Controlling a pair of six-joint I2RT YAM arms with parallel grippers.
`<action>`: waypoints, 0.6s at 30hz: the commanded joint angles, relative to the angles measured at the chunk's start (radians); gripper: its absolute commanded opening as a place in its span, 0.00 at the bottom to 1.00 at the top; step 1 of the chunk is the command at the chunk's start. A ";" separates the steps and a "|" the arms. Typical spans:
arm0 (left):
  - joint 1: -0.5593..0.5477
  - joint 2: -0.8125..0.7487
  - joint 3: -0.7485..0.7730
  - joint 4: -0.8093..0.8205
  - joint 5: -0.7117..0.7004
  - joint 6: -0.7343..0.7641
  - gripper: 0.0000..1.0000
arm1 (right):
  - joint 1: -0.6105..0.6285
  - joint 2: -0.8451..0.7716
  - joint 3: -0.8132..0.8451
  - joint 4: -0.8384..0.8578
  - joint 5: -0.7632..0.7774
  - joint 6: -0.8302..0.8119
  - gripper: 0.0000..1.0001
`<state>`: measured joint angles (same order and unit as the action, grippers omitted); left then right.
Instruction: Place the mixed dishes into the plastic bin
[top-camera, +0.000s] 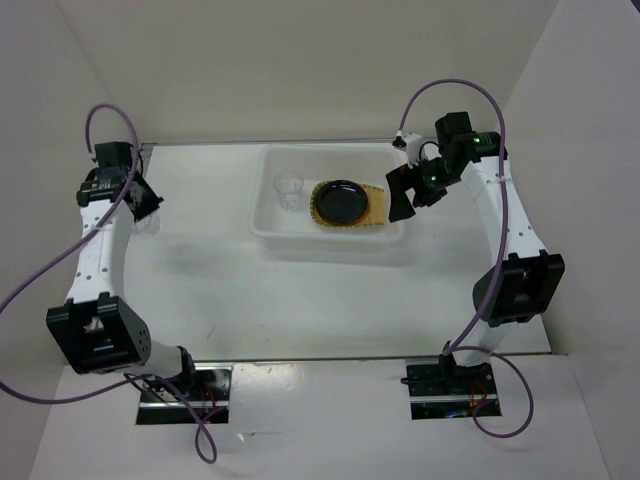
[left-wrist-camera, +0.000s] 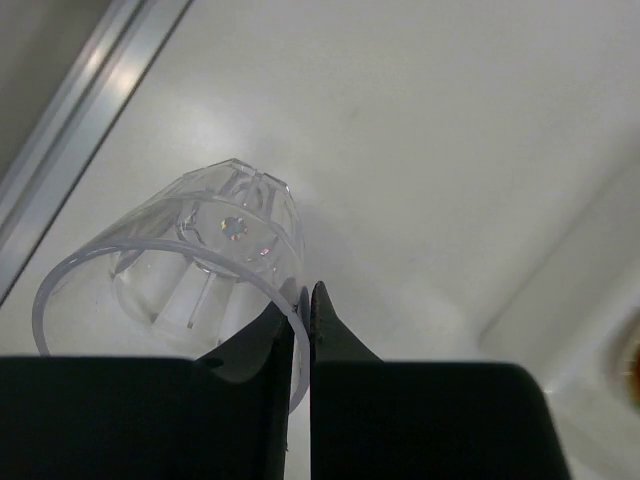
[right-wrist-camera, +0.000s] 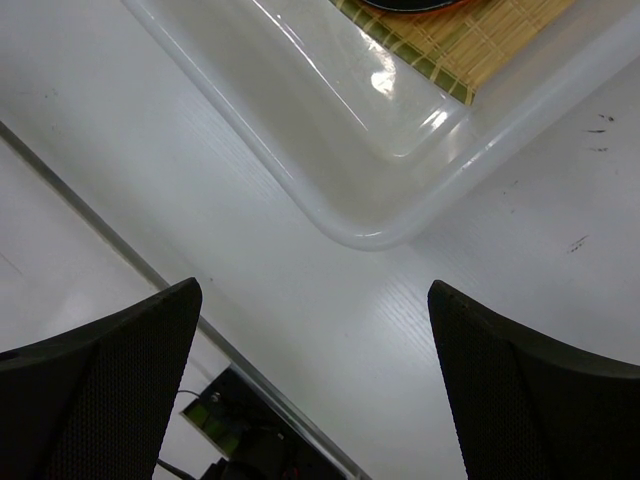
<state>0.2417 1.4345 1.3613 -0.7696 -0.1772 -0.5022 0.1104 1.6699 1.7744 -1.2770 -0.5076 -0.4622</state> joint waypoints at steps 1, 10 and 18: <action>-0.039 -0.077 0.122 0.085 0.131 -0.035 0.00 | -0.006 -0.022 0.019 0.022 0.000 -0.006 0.98; -0.326 0.179 0.563 -0.040 0.258 0.195 0.00 | -0.006 -0.013 0.019 0.022 0.009 -0.015 0.98; -0.648 0.417 0.648 -0.187 0.153 0.312 0.00 | -0.006 -0.032 -0.003 0.022 0.049 -0.015 0.98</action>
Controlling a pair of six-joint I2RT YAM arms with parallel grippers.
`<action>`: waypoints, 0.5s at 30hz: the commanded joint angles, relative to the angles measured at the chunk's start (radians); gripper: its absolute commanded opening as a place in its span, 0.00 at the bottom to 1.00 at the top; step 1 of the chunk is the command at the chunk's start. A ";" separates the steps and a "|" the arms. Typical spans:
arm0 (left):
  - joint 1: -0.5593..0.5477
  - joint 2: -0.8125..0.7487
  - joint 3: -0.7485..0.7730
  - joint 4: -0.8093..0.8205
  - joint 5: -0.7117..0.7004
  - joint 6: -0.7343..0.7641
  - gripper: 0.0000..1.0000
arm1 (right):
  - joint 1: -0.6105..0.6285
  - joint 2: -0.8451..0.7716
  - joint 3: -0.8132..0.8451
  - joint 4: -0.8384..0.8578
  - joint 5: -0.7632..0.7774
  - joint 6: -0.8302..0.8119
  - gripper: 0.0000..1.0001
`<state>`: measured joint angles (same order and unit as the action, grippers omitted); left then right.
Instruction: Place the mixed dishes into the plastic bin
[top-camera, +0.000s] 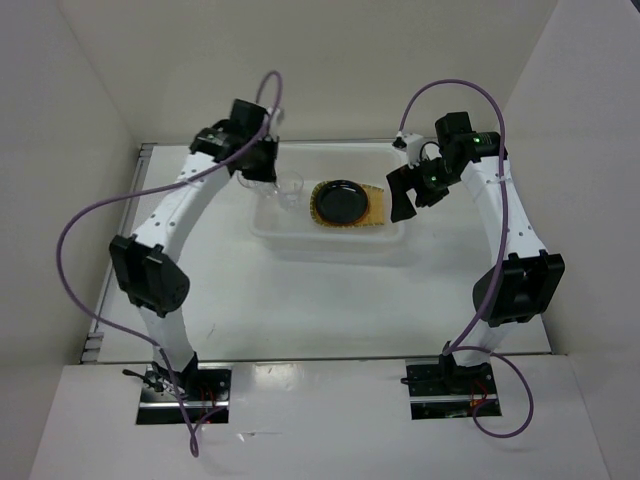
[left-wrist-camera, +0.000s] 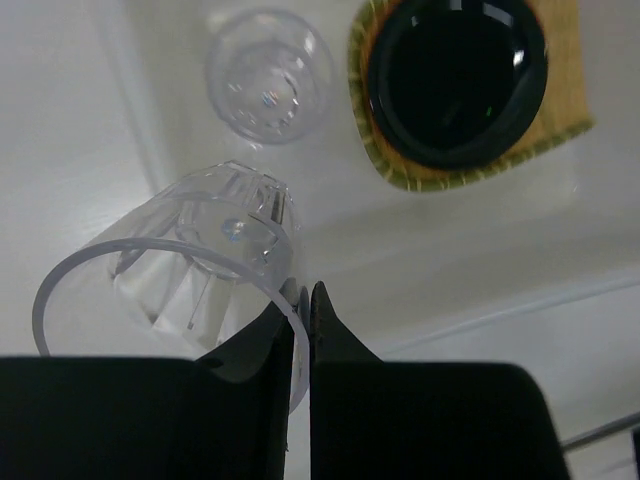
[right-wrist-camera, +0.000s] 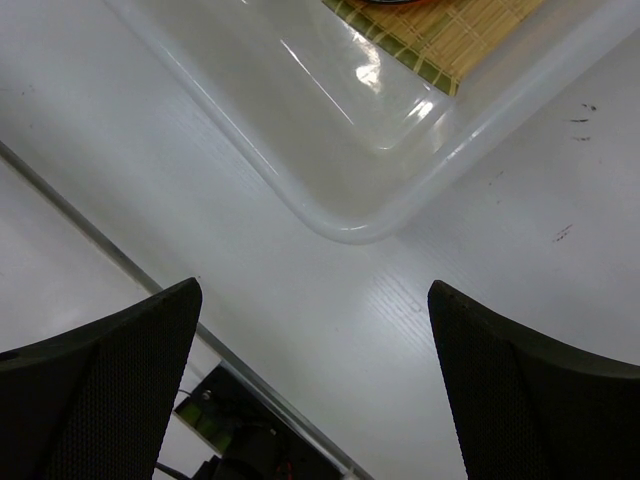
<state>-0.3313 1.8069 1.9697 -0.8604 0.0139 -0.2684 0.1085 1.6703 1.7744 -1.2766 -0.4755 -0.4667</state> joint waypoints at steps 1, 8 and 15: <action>-0.103 0.090 0.049 -0.107 -0.073 0.090 0.00 | -0.004 -0.041 -0.003 0.022 0.017 -0.010 0.98; -0.245 0.210 0.072 -0.127 -0.190 0.100 0.00 | -0.004 -0.041 -0.003 0.022 0.017 -0.010 0.98; -0.245 0.308 0.084 -0.115 -0.233 0.109 0.00 | -0.004 -0.041 -0.012 0.022 0.017 -0.010 0.98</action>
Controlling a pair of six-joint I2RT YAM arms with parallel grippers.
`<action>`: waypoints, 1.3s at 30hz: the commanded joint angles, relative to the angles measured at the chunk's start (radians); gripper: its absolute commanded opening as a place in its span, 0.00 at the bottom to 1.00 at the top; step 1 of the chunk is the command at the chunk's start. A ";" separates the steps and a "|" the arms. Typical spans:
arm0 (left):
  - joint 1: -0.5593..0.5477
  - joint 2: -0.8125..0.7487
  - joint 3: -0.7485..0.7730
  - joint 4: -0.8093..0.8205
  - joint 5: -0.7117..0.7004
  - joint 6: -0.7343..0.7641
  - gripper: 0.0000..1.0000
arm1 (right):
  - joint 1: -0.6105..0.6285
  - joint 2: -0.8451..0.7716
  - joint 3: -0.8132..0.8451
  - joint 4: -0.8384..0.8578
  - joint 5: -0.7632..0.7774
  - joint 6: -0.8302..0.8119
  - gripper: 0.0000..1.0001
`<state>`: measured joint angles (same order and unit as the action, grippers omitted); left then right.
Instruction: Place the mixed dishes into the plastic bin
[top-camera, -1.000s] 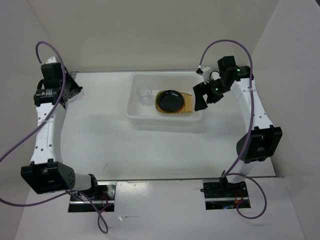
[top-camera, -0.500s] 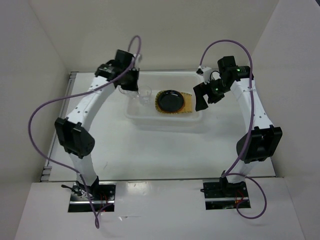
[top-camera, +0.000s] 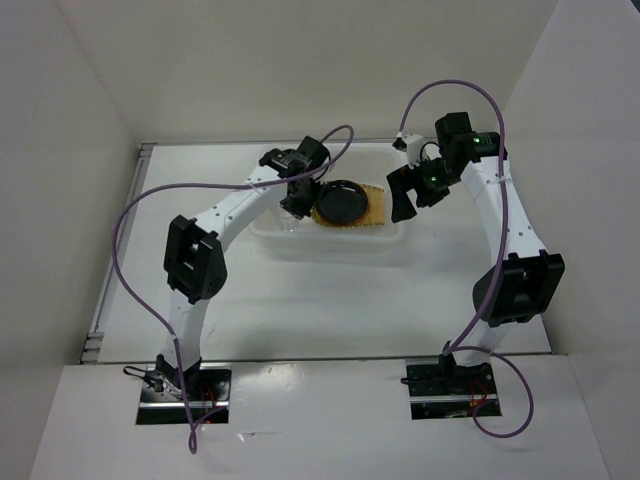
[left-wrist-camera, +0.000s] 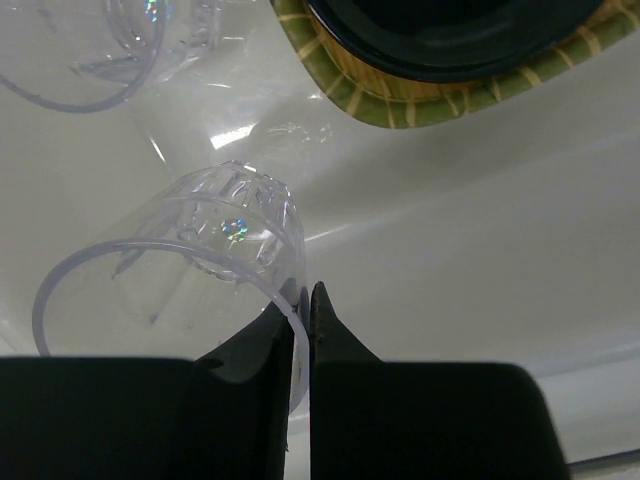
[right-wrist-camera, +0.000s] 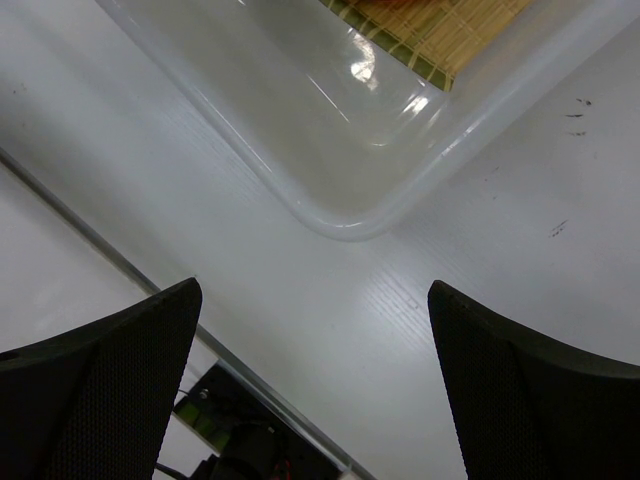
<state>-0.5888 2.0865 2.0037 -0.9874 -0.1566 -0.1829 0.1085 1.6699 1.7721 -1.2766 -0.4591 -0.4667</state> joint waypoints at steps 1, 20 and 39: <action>0.012 0.038 0.050 0.012 -0.063 0.032 0.00 | -0.004 -0.050 -0.010 0.022 0.000 -0.019 0.98; 0.063 0.161 0.164 0.066 0.011 0.033 0.07 | -0.004 -0.059 -0.019 0.011 0.000 -0.029 0.98; 0.063 0.035 0.523 0.013 -0.013 -0.145 0.69 | -0.004 -0.050 -0.043 0.002 0.000 -0.038 0.98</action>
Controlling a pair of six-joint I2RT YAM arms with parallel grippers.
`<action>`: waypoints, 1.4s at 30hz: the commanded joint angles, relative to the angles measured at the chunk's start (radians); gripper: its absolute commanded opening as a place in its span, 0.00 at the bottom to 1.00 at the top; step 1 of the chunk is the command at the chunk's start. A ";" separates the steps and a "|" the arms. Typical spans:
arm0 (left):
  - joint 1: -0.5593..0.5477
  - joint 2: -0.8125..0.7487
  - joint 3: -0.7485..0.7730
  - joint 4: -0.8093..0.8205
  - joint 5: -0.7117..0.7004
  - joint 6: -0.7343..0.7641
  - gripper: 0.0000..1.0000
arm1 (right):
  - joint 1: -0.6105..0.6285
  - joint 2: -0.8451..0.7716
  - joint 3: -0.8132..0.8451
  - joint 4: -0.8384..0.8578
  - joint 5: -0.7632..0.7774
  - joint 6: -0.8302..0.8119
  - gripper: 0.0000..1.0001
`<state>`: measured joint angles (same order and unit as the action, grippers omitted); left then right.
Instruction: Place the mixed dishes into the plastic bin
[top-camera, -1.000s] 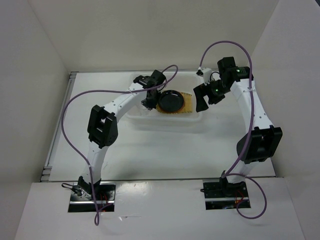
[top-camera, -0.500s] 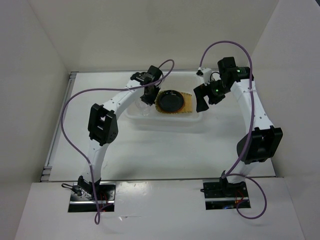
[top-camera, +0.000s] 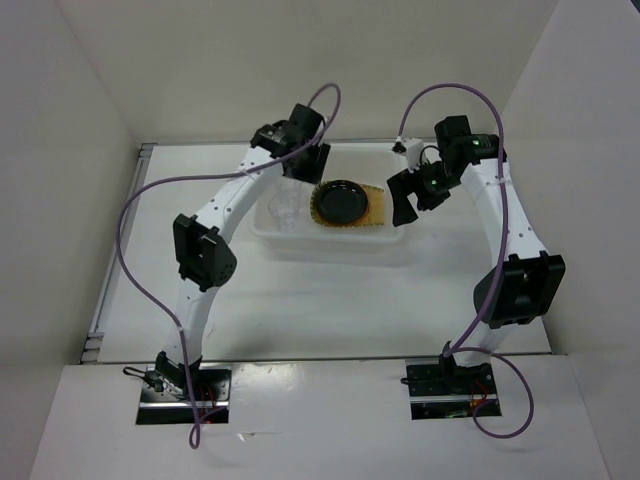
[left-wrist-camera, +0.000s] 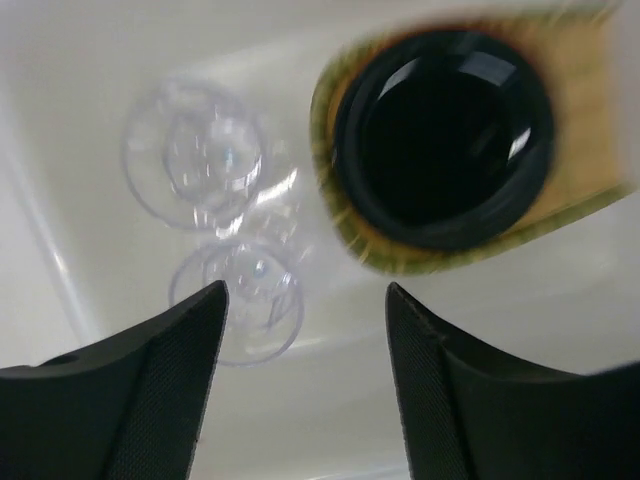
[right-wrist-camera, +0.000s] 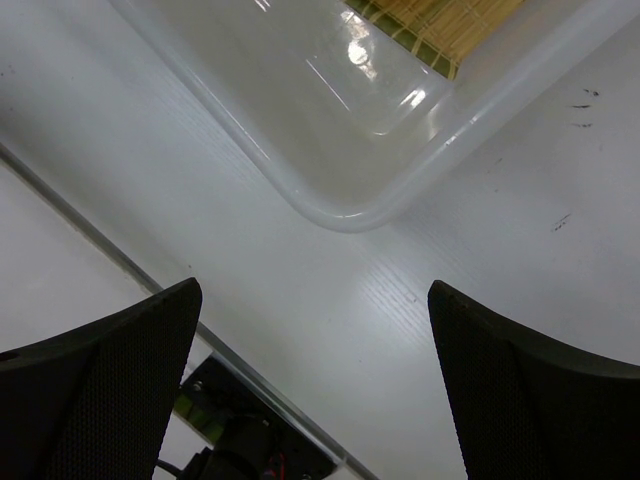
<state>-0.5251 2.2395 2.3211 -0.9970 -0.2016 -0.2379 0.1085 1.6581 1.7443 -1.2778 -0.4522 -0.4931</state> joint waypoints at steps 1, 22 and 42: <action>-0.001 -0.118 0.278 0.032 0.054 -0.090 0.72 | -0.004 -0.038 -0.015 0.003 -0.006 -0.012 0.98; 0.111 -1.155 -0.974 0.689 -0.073 -0.118 1.00 | -0.033 -0.057 -0.149 0.184 0.080 0.102 0.98; 0.226 -1.319 -1.075 0.498 -0.050 -0.084 1.00 | -0.033 -0.014 -0.135 0.182 0.006 0.081 0.98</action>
<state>-0.3157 0.9550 1.2598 -0.5098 -0.2653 -0.3183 0.0795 1.6573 1.5967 -1.1175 -0.4259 -0.3954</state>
